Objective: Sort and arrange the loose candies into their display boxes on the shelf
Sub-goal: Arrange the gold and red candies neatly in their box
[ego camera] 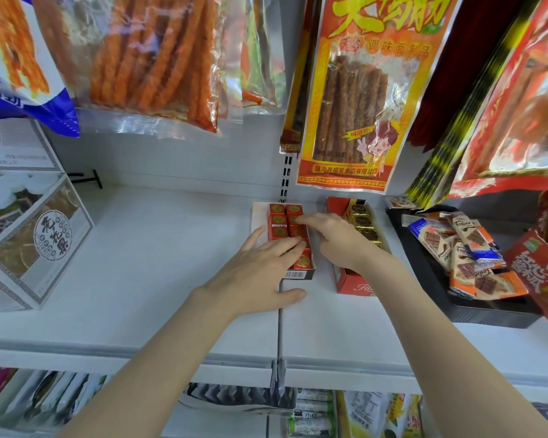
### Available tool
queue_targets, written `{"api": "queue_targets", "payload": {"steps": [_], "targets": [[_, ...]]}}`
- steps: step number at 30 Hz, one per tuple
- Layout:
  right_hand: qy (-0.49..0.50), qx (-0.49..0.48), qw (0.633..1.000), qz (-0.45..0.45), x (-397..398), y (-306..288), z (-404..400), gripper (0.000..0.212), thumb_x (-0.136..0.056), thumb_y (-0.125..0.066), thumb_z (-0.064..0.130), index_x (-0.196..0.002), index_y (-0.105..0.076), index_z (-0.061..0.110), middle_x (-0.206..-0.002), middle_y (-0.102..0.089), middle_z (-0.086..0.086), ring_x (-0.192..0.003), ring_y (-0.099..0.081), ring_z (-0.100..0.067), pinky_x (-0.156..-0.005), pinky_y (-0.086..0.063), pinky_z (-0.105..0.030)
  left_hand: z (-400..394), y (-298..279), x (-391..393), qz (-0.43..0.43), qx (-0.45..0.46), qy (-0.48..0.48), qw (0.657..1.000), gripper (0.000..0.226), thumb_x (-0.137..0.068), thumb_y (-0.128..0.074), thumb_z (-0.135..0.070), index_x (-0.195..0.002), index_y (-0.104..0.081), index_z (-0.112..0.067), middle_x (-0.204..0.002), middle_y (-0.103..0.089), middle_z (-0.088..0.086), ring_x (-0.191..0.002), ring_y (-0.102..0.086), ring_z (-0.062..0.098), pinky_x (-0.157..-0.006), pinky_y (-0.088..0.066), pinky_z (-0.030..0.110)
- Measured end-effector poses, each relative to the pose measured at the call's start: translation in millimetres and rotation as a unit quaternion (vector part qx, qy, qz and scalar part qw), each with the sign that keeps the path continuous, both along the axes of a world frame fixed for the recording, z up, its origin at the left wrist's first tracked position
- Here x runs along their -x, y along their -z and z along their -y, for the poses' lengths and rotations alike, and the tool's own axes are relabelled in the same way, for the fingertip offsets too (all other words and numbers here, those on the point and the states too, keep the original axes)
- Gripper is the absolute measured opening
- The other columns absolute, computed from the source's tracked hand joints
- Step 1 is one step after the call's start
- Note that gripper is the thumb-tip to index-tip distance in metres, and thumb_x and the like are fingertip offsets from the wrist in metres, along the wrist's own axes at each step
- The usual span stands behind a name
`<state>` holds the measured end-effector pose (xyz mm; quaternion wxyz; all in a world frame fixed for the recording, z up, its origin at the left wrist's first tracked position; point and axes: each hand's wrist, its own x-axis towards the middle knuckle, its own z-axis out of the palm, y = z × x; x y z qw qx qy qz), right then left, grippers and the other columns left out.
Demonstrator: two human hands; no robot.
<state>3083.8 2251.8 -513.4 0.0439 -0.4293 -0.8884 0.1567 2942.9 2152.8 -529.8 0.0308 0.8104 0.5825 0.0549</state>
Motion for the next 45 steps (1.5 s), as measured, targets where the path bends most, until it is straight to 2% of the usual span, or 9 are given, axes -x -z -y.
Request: {"api": "queue_targets", "payload": {"steps": [9,14,17,20,26,31,36,40,45], "targets": [[-0.007,-0.019,0.999,-0.026,-7,-6,2,0.059,-0.086,-0.034,-0.01,-0.136,-0.042,0.021,-0.145,-0.039,0.0,-0.136,-0.027,-0.022,-0.114,-0.021,-0.046,2,-1,5,0.016,-0.003,-0.005,1.0,0.074,-0.09,-0.038,-0.055,-0.148,-0.007,-0.022,-0.156,-0.009,-0.009,-0.142,-0.006,0.004,-0.111,0.018,0.031],[-0.03,-0.049,0.997,-0.055,-27,-11,15,0.048,-0.09,-0.034,-0.007,-0.124,-0.056,0.019,-0.133,-0.053,0.002,-0.13,-0.036,-0.02,-0.11,-0.027,-0.035,7,-2,25,0.056,-0.051,-0.032,0.997,0.089,-0.07,-0.014,-0.068,-0.142,-0.032,-0.021,-0.149,-0.031,-0.006,-0.138,-0.026,0.009,-0.112,0.01,0.032],[-0.049,-0.054,0.997,-0.037,-34,-8,27,0.048,-0.089,-0.035,-0.006,-0.121,-0.059,0.02,-0.129,-0.055,0.004,-0.127,-0.035,-0.018,-0.108,-0.029,-0.038,9,-3,28,0.056,-0.047,-0.048,0.996,0.086,-0.07,-0.015,-0.069,-0.138,-0.039,-0.024,-0.146,-0.036,-0.008,-0.136,-0.029,0.008,-0.115,0.003,0.034],[-0.049,-0.057,0.997,-0.012,-31,-6,32,0.044,-0.091,-0.038,-0.002,-0.123,-0.057,0.021,-0.131,-0.053,0.006,-0.127,-0.032,-0.017,-0.108,-0.029,-0.043,12,-4,24,0.056,-0.031,-0.05,0.997,0.081,-0.073,-0.019,-0.069,-0.139,-0.037,-0.027,-0.147,-0.033,-0.011,-0.136,-0.026,0.006,-0.115,0.002,0.035],[-0.043,-0.064,0.997,0.011,-28,-4,36,0.039,-0.094,-0.042,0.006,-0.127,-0.054,0.022,-0.134,-0.049,0.008,-0.127,-0.029,-0.015,-0.108,-0.029,-0.04,13,-2,20,0.071,-0.019,-0.036,0.997,0.083,-0.07,-0.016,-0.07,-0.14,-0.035,-0.03,-0.147,-0.032,-0.016,-0.136,-0.025,0.004,-0.115,0.002,0.033],[-0.046,-0.065,0.997,0.015,-28,-5,36,0.041,-0.093,-0.04,0.003,-0.127,-0.054,0.022,-0.135,-0.048,0.007,-0.126,-0.03,-0.015,-0.107,-0.029,-0.038,11,2,18,0.077,-0.013,-0.026,0.997,0.085,-0.066,-0.014,-0.069,-0.139,-0.037,-0.031,-0.146,-0.033,-0.017,-0.135,-0.025,0.005,-0.114,0.002,0.031],[-0.032,-0.049,0.998,-0.018,-30,-10,35,0.043,-0.091,-0.038,-0.002,-0.124,-0.056,0.019,-0.132,-0.05,0.004,-0.124,-0.033,-0.016,-0.106,-0.031,-0.035,9,-2,17,0.078,-0.017,-0.034,0.996,0.07,-0.076,-0.03,-0.061,-0.139,-0.036,-0.03,-0.146,-0.033,-0.015,-0.136,-0.025,0.004,-0.114,0.002,0.031],[-0.027,-0.06,0.998,-0.025,-37,-10,33,0.05,-0.086,-0.035,-0.01,-0.122,-0.058,0.017,-0.131,-0.051,0.002,-0.123,-0.035,-0.018,-0.102,-0.029,-0.028,9,-2,18,0.086,-0.023,-0.042,0.995,0.078,-0.072,-0.019,-0.068,-0.134,-0.044,-0.028,-0.142,-0.039,-0.012,-0.131,-0.033,0.008,-0.113,-0.005,0.03],[0.005,-0.083,0.995,-0.057,-48,-12,35,0.049,-0.085,-0.034,-0.012,-0.116,-0.062,0.015,-0.129,-0.054,-0.001,-0.12,-0.04,-0.021,-0.102,-0.032,-0.028,12,-8,17,0.104,-0.066,-0.097,0.988,0.041,-0.093,-0.04,-0.042,-0.125,-0.054,-0.022,-0.126,-0.052,-0.009,-0.116,-0.047,0.012,-0.105,-0.017,0.027]]}}
